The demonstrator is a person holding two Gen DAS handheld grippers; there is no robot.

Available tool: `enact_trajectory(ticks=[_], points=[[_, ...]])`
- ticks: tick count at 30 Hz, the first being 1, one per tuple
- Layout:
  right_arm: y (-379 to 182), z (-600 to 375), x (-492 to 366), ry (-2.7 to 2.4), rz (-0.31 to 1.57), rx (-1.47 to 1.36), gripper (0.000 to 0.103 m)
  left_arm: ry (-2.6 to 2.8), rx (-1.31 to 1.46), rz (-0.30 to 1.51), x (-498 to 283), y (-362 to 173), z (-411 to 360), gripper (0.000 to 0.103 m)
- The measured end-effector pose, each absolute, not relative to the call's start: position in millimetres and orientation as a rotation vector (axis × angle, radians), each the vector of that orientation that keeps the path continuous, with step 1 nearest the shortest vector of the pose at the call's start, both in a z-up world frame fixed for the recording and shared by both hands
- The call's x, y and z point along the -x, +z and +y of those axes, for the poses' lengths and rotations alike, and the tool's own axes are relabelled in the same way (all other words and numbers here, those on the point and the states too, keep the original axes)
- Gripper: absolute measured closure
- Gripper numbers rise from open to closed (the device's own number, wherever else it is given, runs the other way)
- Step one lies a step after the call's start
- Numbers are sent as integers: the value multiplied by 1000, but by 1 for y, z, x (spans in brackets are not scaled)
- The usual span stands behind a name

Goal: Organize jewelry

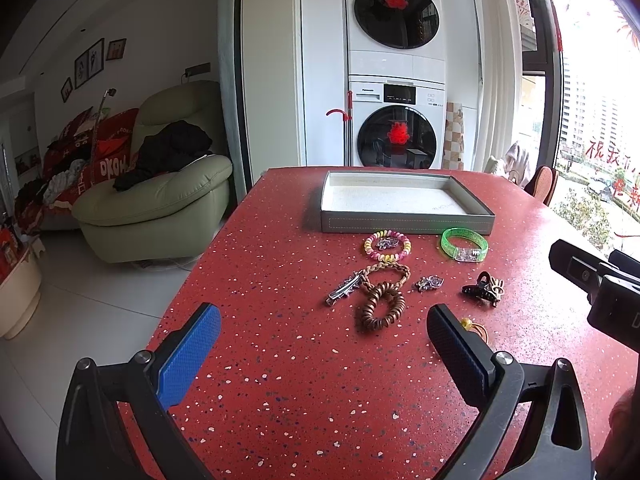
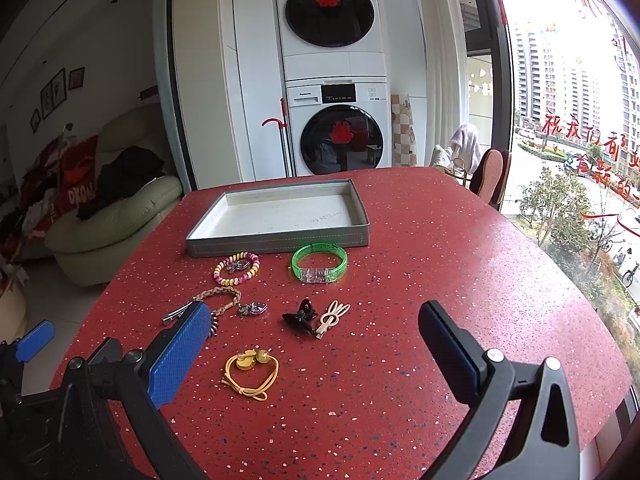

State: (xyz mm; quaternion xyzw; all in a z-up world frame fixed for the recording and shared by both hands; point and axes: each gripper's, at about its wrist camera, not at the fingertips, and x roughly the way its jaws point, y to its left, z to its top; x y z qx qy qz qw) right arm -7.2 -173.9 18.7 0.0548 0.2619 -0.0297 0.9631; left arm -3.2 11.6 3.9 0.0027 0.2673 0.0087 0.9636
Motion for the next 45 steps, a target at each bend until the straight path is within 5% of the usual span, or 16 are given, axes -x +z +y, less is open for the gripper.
enact_trajectory(ticks=[45], points=[[21,-176,5,-52,534,-116,0,25,5,587,-4,-1,15,0]])
